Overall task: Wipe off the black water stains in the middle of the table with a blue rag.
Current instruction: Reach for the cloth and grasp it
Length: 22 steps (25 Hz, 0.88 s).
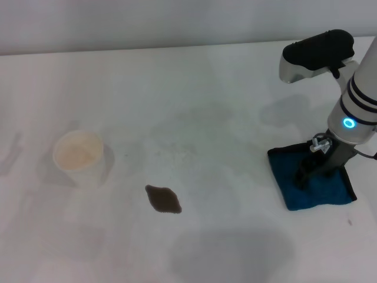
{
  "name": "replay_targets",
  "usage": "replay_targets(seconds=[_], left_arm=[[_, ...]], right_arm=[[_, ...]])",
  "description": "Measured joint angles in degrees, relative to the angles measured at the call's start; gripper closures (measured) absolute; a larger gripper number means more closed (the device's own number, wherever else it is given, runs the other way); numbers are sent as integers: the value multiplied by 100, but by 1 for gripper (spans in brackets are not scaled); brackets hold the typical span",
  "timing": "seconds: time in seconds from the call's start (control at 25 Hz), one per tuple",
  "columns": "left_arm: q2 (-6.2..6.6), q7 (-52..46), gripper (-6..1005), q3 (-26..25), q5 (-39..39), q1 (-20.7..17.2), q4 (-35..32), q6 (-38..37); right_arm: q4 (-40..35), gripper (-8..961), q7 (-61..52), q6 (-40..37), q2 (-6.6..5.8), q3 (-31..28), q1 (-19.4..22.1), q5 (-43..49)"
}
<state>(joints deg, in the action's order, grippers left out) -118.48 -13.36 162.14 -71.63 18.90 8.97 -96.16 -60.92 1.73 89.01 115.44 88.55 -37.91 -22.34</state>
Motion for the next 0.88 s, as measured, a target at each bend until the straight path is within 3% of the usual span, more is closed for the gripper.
replay_targets(seconds=[0.48, 0.88], left_arm=[[0, 3, 121, -8, -1, 0, 0, 0], [-7, 15, 120, -7, -88, 0, 8, 1]], right_arm=[[77, 310, 62, -128, 16, 219, -57, 2], [53, 455, 28, -129, 16, 602, -158, 58]])
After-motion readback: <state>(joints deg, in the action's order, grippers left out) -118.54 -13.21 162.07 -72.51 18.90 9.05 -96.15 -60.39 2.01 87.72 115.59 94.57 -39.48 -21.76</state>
